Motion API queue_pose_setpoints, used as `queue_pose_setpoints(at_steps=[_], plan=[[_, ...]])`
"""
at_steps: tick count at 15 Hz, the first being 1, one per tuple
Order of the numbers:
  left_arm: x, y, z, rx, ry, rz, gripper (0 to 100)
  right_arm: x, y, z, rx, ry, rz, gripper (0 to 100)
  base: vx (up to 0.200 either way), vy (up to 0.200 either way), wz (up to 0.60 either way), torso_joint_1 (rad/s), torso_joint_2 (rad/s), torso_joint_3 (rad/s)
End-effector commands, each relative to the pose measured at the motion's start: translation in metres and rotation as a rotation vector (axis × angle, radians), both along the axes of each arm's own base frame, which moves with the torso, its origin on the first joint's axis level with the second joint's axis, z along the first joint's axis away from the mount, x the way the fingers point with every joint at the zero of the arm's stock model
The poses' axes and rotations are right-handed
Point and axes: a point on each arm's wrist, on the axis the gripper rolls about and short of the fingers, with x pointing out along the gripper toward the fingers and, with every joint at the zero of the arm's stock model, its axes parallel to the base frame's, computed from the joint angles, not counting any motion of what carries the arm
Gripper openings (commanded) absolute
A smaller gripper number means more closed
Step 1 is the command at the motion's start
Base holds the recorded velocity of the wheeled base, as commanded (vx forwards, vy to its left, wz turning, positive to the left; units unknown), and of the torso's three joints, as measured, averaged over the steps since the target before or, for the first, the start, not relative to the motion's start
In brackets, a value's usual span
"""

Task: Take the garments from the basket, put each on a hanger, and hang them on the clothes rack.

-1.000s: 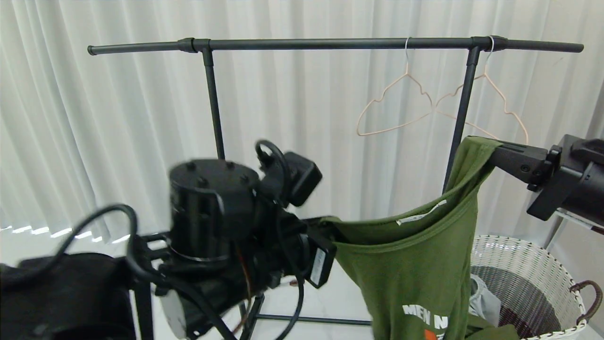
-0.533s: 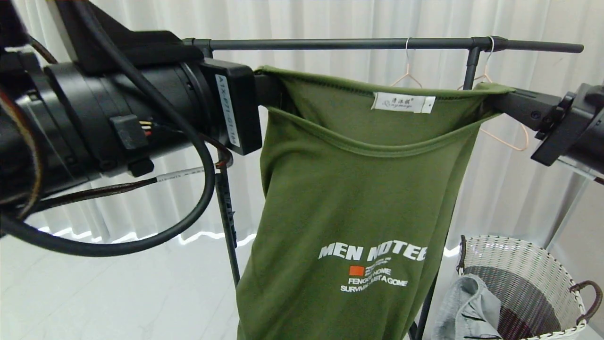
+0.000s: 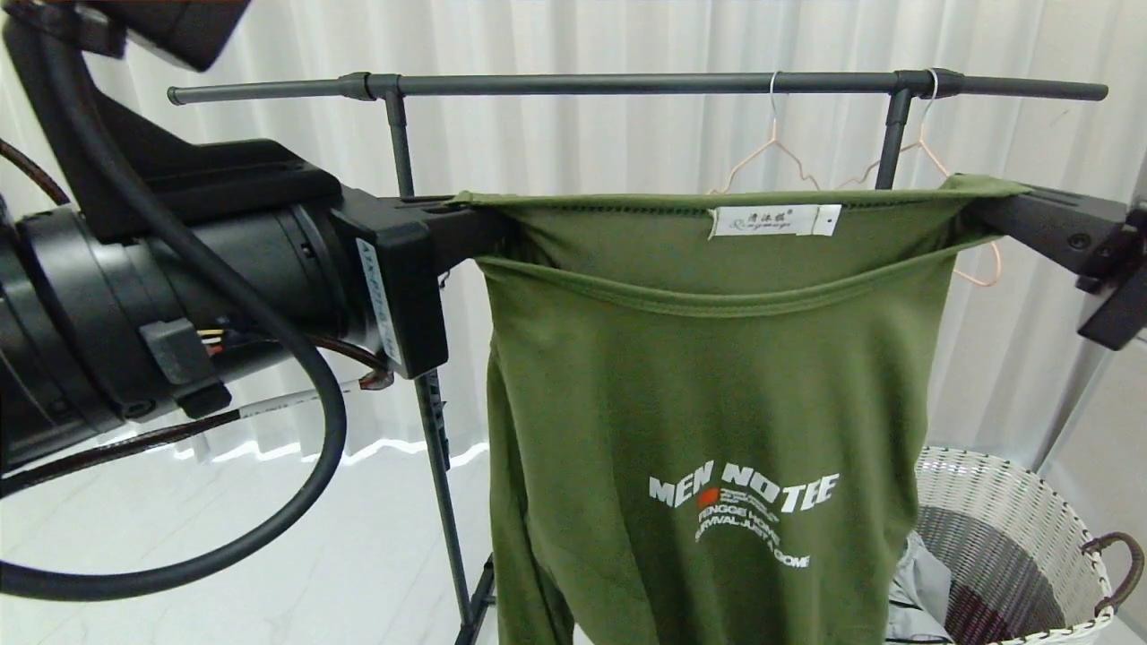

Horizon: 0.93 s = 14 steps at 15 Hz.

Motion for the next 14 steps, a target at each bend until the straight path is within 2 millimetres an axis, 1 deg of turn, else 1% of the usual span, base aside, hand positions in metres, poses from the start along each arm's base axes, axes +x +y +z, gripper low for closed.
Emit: queue_pose_setpoints(at_steps=[1,2,3,5,7,8,10,13,14], plan=[[0.000,0.002,-0.009,0.021,0.026,0.020,0,-0.031,-0.014,0.005,0.013,-0.022,0.024,0,0.000,0.000,0.00,0.000,0.00,0.000],[0.000,0.003,-0.020,0.050,0.049,0.056,0,-0.042,-0.020,-0.001,0.002,-0.005,0.030,0,0.000,0.000,0.00,0.000,0.00,0.000],[0.000,0.003,-0.023,0.059,0.057,0.079,0,-0.051,-0.025,-0.002,-0.002,-0.004,0.048,0,0.000,0.000,0.00,0.000,0.00,0.000],[0.004,-0.001,-0.020,0.052,0.055,0.079,0,-0.065,-0.032,-0.002,-0.017,-0.002,0.107,0,0.000,0.000,0.00,0.000,0.00,0.000],[0.011,-0.010,-0.020,0.029,0.085,0.077,0,-0.070,-0.029,-0.015,-0.043,0.035,0.174,0,0.000,0.000,0.00,0.000,0.00,0.000],[0.014,-0.013,-0.019,0.020,0.087,0.079,0,-0.071,-0.028,-0.015,-0.044,0.035,0.194,0,0.000,0.000,0.00,0.000,0.00,0.000],[0.022,-0.020,-0.010,-0.004,0.080,0.081,0,-0.075,-0.027,-0.011,-0.037,0.016,0.229,0,0.000,0.000,0.00,0.000,0.00,0.000],[0.023,-0.023,0.013,-0.071,0.037,0.060,0,-0.075,-0.027,-0.010,-0.039,0.007,0.227,0,0.000,0.000,0.00,0.000,0.00,0.000],[0.021,-0.021,0.015,-0.078,0.031,0.060,0,-0.072,-0.026,-0.007,-0.037,0.009,0.212,0,0.000,0.000,0.00,0.000,0.00,0.000]])
